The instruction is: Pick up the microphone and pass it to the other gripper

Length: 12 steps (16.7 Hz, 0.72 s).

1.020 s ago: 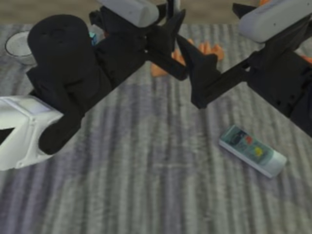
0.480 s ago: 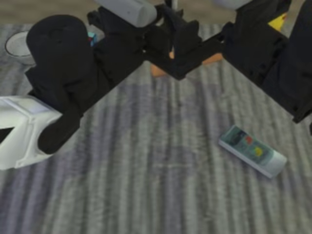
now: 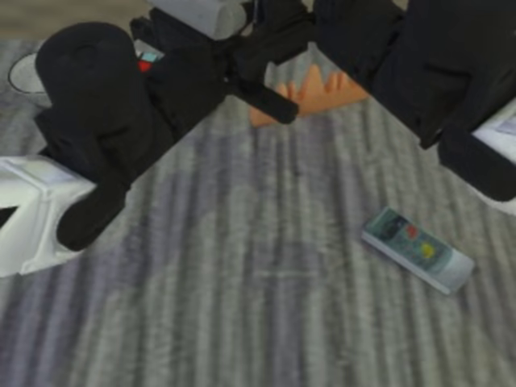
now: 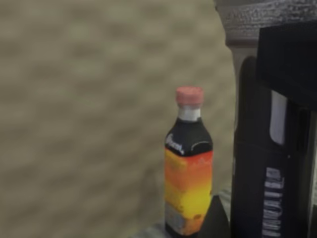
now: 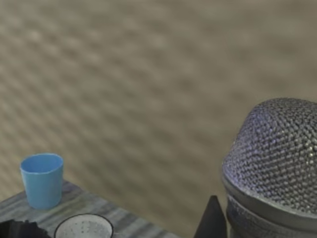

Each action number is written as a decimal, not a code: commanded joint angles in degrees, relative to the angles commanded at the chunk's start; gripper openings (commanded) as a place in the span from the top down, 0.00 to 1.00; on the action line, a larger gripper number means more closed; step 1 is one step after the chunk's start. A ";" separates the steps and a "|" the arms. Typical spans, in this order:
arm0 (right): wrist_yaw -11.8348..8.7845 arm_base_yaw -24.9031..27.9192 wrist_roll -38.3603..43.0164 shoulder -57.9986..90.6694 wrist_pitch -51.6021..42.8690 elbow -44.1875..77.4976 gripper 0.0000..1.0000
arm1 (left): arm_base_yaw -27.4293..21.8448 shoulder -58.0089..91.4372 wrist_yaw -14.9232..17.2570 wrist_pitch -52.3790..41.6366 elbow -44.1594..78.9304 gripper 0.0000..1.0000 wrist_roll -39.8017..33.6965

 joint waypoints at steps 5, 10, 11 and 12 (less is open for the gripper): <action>0.00 0.00 0.00 0.00 0.00 0.00 0.23 | 0.00 0.00 0.00 0.00 0.00 1.00 0.00; 0.00 0.00 0.00 0.00 0.00 0.00 0.60 | 0.00 0.00 0.00 0.00 0.00 1.00 0.00; 0.00 0.00 0.00 0.00 0.00 0.00 0.68 | 0.00 0.00 0.00 0.00 0.00 1.00 0.00; 0.00 0.00 0.00 0.00 0.00 0.00 0.75 | 0.00 0.00 0.00 0.00 0.00 1.00 0.00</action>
